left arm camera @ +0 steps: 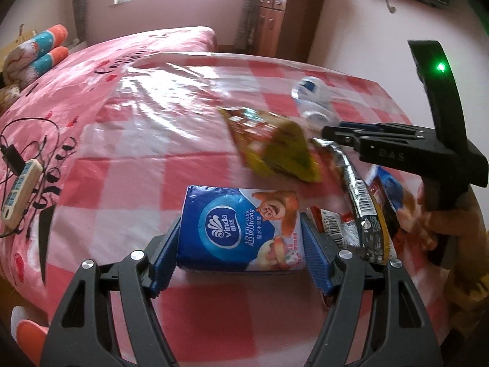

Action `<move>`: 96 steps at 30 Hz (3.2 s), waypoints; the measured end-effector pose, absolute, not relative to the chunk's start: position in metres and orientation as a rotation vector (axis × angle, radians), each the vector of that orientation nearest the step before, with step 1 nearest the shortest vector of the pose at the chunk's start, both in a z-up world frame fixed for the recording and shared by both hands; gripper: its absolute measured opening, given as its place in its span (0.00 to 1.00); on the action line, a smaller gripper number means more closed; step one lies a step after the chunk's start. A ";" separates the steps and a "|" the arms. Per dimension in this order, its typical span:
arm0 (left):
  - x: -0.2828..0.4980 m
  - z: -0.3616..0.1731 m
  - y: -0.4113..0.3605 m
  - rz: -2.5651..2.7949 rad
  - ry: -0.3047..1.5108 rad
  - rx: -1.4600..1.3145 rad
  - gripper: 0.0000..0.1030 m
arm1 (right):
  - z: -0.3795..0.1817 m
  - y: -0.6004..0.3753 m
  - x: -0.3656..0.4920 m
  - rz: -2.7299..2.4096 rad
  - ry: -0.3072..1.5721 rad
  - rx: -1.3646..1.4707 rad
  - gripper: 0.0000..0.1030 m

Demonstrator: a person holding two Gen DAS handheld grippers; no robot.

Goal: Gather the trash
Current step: 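Grasp the yellow snack stick wrapper with the right gripper and lift it, then carry the tissue pack with the left gripper while the right carries the snack stick toward the bucket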

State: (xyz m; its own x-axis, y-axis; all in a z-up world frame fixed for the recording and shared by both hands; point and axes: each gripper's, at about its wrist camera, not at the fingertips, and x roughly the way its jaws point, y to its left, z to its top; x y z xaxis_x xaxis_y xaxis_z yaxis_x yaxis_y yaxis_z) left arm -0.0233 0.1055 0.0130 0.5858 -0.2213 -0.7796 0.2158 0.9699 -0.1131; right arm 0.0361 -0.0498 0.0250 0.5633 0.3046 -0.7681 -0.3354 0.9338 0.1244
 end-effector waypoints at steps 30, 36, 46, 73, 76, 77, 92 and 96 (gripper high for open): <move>-0.090 0.022 0.095 -0.296 0.902 -0.049 0.70 | 0.036 -0.040 -0.065 0.437 0.977 0.131 0.32; -0.098 0.027 0.111 -0.281 0.885 -0.079 0.70 | 0.033 -0.040 -0.062 0.405 0.983 0.126 0.32; -0.120 0.030 0.133 -0.254 0.867 -0.114 0.70 | 0.030 -0.042 -0.066 0.404 0.977 0.184 0.25; -0.174 0.046 0.226 -0.106 0.786 -0.214 0.70 | 0.085 0.019 -0.118 0.569 0.863 0.174 0.14; -0.184 0.046 0.248 -0.053 0.783 -0.225 0.70 | 0.088 0.043 -0.124 0.630 0.874 0.157 0.14; -0.187 0.046 0.255 -0.037 0.782 -0.229 0.70 | 0.090 0.054 -0.127 0.660 0.880 0.147 0.14; -0.242 0.018 0.372 0.254 0.814 -0.344 0.70 | 0.079 0.197 -0.170 0.965 0.987 -0.016 0.14; -0.251 0.006 0.392 0.303 0.825 -0.376 0.70 | 0.072 0.226 -0.180 1.014 1.008 -0.056 0.14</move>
